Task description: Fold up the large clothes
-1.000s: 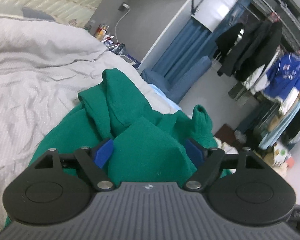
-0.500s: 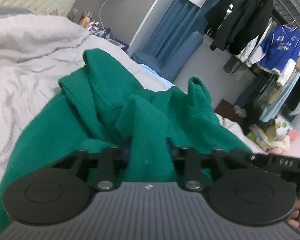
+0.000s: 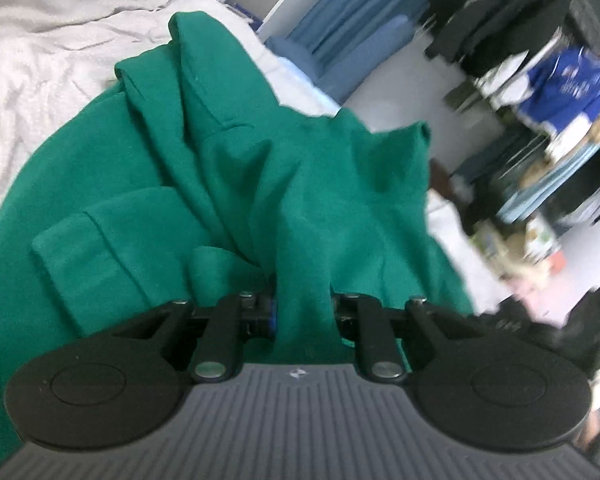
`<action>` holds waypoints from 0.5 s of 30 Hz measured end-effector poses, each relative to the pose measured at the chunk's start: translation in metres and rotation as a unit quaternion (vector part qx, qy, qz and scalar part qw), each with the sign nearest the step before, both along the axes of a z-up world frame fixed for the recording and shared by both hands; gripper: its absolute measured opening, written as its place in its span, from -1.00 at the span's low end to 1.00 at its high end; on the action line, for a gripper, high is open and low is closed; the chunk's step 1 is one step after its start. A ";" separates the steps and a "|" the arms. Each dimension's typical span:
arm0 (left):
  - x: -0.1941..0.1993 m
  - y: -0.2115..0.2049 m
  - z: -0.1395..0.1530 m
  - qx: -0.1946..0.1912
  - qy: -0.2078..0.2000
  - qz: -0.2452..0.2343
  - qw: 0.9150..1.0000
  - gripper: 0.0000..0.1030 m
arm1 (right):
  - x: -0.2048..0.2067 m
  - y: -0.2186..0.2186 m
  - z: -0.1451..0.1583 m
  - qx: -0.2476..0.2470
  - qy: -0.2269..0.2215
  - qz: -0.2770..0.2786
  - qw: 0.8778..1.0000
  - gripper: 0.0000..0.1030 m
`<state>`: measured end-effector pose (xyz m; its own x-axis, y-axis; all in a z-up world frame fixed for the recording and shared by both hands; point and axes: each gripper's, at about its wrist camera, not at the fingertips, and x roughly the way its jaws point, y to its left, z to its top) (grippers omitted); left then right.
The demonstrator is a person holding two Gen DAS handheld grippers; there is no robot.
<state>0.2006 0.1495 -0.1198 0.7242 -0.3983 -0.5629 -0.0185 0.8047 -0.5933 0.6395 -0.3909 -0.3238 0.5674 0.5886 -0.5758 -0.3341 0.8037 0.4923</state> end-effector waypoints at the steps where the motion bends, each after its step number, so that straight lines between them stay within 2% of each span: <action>1: 0.001 -0.001 -0.001 0.005 -0.002 -0.001 1.000 -0.60 | 0.000 0.000 0.002 0.003 -0.004 -0.001 1.000 -0.79; 4: 0.003 0.001 0.001 0.002 -0.011 -0.002 1.000 -0.56 | 0.000 0.000 0.004 0.007 -0.015 0.000 1.000 -0.75; 5: 0.002 0.001 0.002 0.007 -0.016 -0.003 1.000 -0.41 | 0.000 0.001 0.006 0.006 -0.021 0.002 1.000 -0.72; 6: 0.002 0.001 0.003 0.015 -0.018 -0.002 1.000 -0.30 | -0.002 0.000 0.011 0.003 -0.030 0.003 1.000 -0.62; 7: 0.000 0.002 0.005 0.023 -0.024 0.002 0.999 -0.04 | -0.003 -0.003 0.015 -0.001 -0.037 0.002 0.999 -0.45; 8: -0.002 0.003 0.007 0.028 -0.032 0.005 0.999 0.19 | -0.006 -0.005 0.019 -0.002 -0.046 0.001 0.999 -0.18; 10: -0.008 0.006 0.015 0.046 -0.051 0.015 0.997 0.27 | -0.010 -0.008 0.027 0.003 -0.071 0.001 0.997 0.07; 12: -0.011 0.008 0.023 0.068 -0.065 0.027 0.995 0.30 | -0.012 -0.005 0.037 -0.011 -0.098 0.001 0.995 0.07; 15: -0.010 0.014 0.027 0.073 -0.075 0.038 0.994 0.41 | 0.002 0.006 0.049 0.002 -0.099 0.014 0.995 0.06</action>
<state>0.1907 0.1633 -0.0933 0.8293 -0.2610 -0.4941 -0.0027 0.8824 -0.4706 0.6411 -0.3848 -0.2746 0.6529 0.6080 -0.4518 -0.4475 0.7908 0.4176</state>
